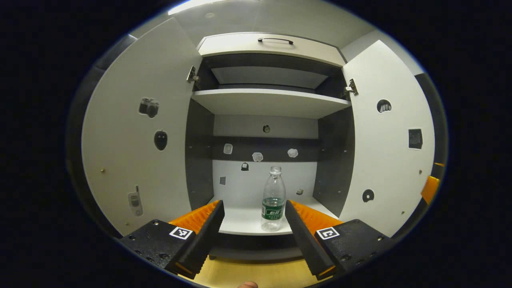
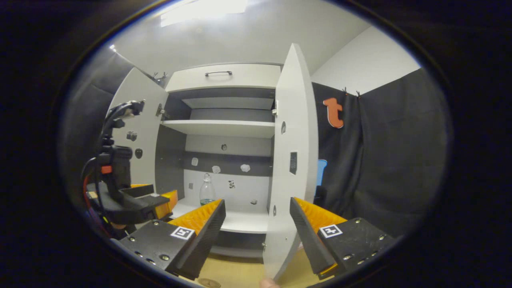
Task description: Grasp the bottle in the cabinet with the left hand and place it on the coaster, then close the right door with the right hand and the left door with the left hand.
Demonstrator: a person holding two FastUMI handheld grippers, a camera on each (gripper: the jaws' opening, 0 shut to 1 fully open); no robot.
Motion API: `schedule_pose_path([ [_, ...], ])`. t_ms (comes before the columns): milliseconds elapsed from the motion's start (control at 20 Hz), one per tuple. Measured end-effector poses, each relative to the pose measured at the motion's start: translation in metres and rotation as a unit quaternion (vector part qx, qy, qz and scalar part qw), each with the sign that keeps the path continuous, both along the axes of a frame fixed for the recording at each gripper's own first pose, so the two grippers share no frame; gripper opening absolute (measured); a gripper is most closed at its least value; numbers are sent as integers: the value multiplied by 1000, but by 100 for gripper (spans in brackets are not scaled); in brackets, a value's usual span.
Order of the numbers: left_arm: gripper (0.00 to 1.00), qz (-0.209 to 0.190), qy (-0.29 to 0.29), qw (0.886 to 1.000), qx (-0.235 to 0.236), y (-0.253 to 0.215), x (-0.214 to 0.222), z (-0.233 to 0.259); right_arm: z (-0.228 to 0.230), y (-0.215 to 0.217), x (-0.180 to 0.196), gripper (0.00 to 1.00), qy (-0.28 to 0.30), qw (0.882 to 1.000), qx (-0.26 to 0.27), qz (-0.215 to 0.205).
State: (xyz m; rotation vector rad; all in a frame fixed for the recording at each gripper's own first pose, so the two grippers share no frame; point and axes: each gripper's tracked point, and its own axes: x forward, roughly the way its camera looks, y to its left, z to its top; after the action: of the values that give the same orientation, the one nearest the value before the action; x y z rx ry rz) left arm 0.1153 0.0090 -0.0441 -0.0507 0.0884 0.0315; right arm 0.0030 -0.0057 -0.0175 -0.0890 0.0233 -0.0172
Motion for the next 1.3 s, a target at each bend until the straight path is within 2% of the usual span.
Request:
schedule_pose_path([
  [350, 96, -21, 17, 1000, 10, -18, 94, -12, 2, -60, -15, 98, -11, 997, -33, -67],
  [700, 96, -27, 50, 998, 19, -27, 159, -45, -4, -111, -26, 98, -7, 990, -38, -134],
  [950, 96, -32, 81, 996, 20, -25, 176, -66, -9, -122, -26, 98, 1, 988, -35, -148],
  [1100, 80, -36, 84, 996, 20, -25, 179, -67, -10, -122, -27, 98, 1, 988, -37, -148],
  [1300, 78, -45, 89, 995, 18, -24, 172, -68, -7, -121, -26, 98, -2, 989, -31, -142],
])
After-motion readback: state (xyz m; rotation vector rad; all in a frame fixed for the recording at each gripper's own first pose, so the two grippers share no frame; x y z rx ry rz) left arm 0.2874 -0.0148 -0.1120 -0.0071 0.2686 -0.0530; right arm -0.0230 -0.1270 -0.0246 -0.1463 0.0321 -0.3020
